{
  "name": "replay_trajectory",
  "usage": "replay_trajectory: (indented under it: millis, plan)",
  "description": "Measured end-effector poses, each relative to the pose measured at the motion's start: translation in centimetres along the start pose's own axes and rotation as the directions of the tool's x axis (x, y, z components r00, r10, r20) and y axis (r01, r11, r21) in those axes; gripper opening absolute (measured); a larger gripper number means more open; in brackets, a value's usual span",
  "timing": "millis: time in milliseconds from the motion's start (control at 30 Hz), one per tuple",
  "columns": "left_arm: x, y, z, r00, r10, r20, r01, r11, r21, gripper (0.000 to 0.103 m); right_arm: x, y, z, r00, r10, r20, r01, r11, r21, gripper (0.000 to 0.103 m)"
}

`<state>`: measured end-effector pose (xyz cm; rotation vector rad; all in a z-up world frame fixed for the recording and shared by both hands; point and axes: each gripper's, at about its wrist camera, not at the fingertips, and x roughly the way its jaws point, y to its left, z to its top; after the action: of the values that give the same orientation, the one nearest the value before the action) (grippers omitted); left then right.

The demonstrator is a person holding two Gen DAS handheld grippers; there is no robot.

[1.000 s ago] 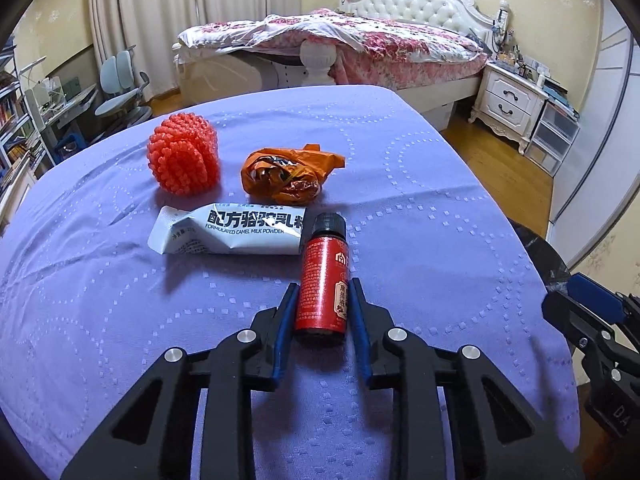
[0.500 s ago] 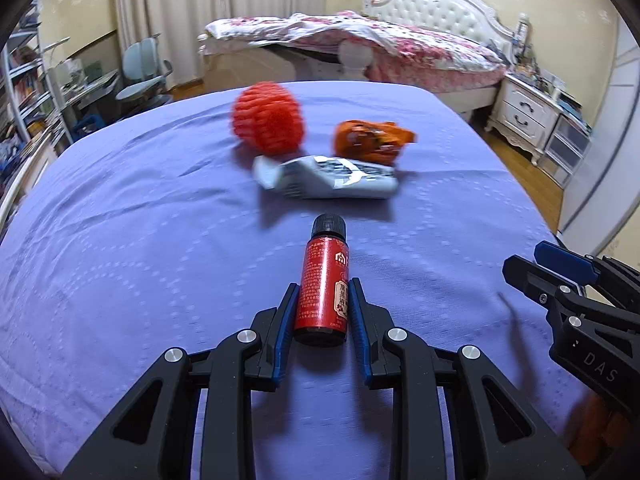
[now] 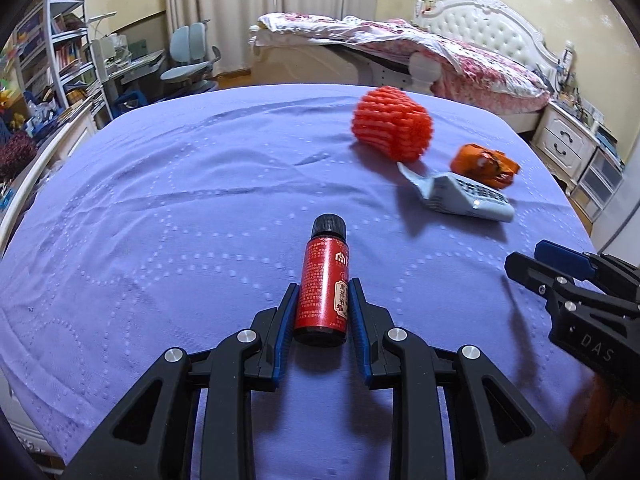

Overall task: Collect trash
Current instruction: 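Grasp the white milk powder packet with the right gripper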

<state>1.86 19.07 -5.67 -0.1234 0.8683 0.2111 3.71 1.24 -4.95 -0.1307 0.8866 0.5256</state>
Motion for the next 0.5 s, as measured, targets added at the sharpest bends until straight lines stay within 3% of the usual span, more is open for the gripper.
replay_trajectory:
  millis: [300, 367, 500]
  plan:
    - [0.1, 3.4, 0.4, 0.999, 0.05, 0.008, -0.05, 0.997, -0.053, 0.028, 0.7, -0.2, 1.8, 1.0, -0.004, 0.024, 0.002, 0.999, 0.042, 0.047]
    - [0.3, 4.2, 0.5, 0.998, 0.057, 0.004, -0.057, 0.996, -0.069, 0.028, 0.6, -0.9, 1.9, 0.999, -0.01, 0.032, 0.008, 0.998, 0.065, 0.056]
    - [0.6, 5.3, 0.9, 0.998, 0.067, 0.004, -0.067, 0.993, -0.096, 0.028, 0.7, -2.4, 2.1, 0.999, -0.043, 0.029, 0.04, 0.992, 0.117, 0.056]
